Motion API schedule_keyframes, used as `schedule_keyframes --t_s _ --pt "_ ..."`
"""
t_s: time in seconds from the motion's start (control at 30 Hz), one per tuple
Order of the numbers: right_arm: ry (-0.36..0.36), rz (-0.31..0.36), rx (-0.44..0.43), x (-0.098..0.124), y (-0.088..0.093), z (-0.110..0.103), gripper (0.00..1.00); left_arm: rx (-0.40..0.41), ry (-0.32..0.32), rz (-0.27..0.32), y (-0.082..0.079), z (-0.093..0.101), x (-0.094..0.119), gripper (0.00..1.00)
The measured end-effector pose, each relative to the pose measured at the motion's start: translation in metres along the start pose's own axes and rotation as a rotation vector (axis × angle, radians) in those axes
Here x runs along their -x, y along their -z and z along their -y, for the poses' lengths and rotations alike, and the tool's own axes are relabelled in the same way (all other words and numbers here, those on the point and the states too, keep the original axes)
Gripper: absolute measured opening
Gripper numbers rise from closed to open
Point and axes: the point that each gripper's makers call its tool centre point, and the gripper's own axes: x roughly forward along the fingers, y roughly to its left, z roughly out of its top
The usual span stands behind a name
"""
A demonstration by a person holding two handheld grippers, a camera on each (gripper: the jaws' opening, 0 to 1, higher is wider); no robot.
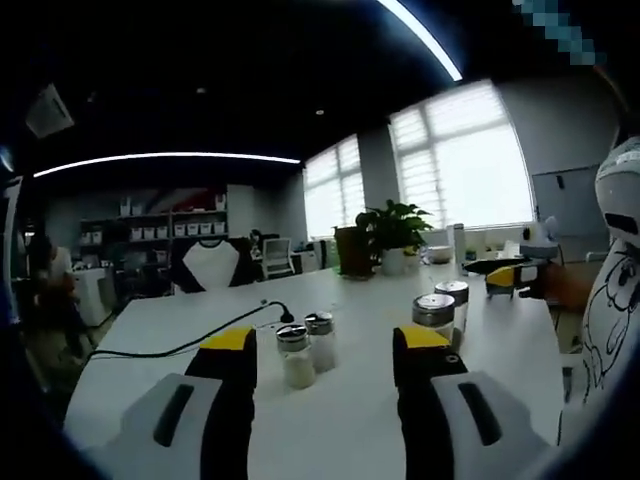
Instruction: Rotate the seasoning bottle until the label or dispensing opening points toward the visible target arrow and the bottle remains upright within the marked orientation range
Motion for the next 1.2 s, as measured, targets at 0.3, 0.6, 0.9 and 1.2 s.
schedule_keyframes --t_s 0.3,0.6,0.9,1.2 --pt "-0.013 -0.002 0.011 -0.006 0.001 0.0 0.84 -0.008 -0.106 -0.013 0.004 -0.022 0.002 0.83" --pt "-0.04 0.035 0.011 -0.01 -0.004 -0.001 0.83 -0.034 -0.05 0.007 -0.007 -0.019 -0.022 0.99" --pt "-0.038 0.016 0.008 -0.013 0.002 0.0 0.82 -0.087 0.061 -0.055 -0.01 -0.009 -0.06 1.0" --pt "-0.059 -0.016 -0.019 -0.014 0.017 0.001 0.72 -0.154 0.133 -0.112 -0.009 -0.018 -0.106 1.0"
